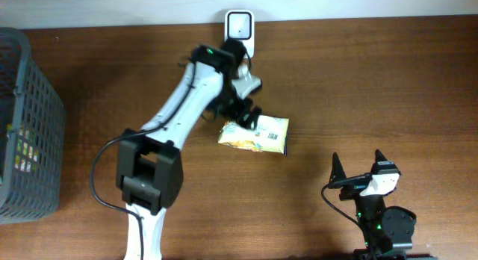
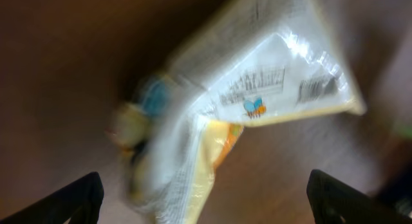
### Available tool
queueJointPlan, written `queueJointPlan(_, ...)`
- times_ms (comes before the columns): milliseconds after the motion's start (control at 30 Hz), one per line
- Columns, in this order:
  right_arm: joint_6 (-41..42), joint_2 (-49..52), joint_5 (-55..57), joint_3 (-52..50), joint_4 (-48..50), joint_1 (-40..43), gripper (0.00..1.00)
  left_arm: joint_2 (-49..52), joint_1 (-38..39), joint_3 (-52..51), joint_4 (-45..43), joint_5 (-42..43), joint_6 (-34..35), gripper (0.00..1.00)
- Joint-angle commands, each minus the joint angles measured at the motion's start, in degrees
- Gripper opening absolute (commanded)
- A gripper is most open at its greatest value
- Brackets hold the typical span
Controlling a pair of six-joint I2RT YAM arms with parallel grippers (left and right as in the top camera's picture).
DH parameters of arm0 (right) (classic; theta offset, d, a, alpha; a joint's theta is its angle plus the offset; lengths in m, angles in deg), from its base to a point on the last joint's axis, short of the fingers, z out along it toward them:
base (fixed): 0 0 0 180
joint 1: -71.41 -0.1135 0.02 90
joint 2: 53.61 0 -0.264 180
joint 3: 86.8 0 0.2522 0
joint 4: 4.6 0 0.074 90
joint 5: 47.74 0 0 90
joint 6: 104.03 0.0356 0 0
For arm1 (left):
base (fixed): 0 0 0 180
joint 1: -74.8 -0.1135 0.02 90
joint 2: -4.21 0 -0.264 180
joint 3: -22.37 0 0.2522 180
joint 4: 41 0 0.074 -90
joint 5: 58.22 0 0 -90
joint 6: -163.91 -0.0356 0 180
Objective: Scan the item barcode
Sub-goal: 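Carry the white snack bag out and drop it on the table centre, then reach the left gripper into the basket and grasp the green tea bottle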
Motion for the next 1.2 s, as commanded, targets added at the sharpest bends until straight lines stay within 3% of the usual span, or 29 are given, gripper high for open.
queueJointPlan(0, 0.1, -0.3, 0.5, -0.5, 0.1, 0.4, 0.99, -1.1, -5.8, 18.3, 4.5, 0.2, 1.7, 0.99)
queueJointPlan(200, 0.1, -0.3, 0.5, -0.5, 0.1, 0.4, 0.99, -1.1, -26.6, 49.4, 19.4, -18.7, 12.0, 0.99)
queueJointPlan(367, 0.1, -0.3, 0.5, -0.5, 0.1, 0.4, 0.99, -4.8, -48.9, 51.5, 19.4, -16.5, 15.7, 0.99)
queueJointPlan(500, 0.1, -0.3, 0.5, -0.5, 0.1, 0.4, 0.99, -4.9, -61.2, 50.3, 19.4, -15.7, 18.0, 0.99)
queueJointPlan(600, 0.1, -0.3, 0.5, -0.5, 0.1, 0.4, 0.99, -4.9, -67.0, 45.0, 19.4, -15.1, 18.0, 0.99)
queueJointPlan(733, 0.1, -0.3, 0.5, -0.5, 0.1, 0.4, 0.99, -4.9, -70.4, 28.6, 18.2, -15.1, 18.0, 1.0)
queueJointPlan(1000, 0.1, -0.3, 0.5, -0.5, 0.0, 0.4, 0.99, -4.9, -71.8, -1.2, -1.8, -15.5, 12.6, 0.99)
queueJointPlan(1100, 0.1, -0.3, 0.5, -0.5, 0.1, 0.4, 0.99, -4.9, -71.8, -10.4, -7.5, -15.5, 9.6, 0.86)
queueJointPlan(1167, 0.1, -0.3, 0.5, -0.5, 0.1, 0.4, 0.99, -4.9, -71.8, -15.1, -11.5, -15.5, 8.1, 0.83)
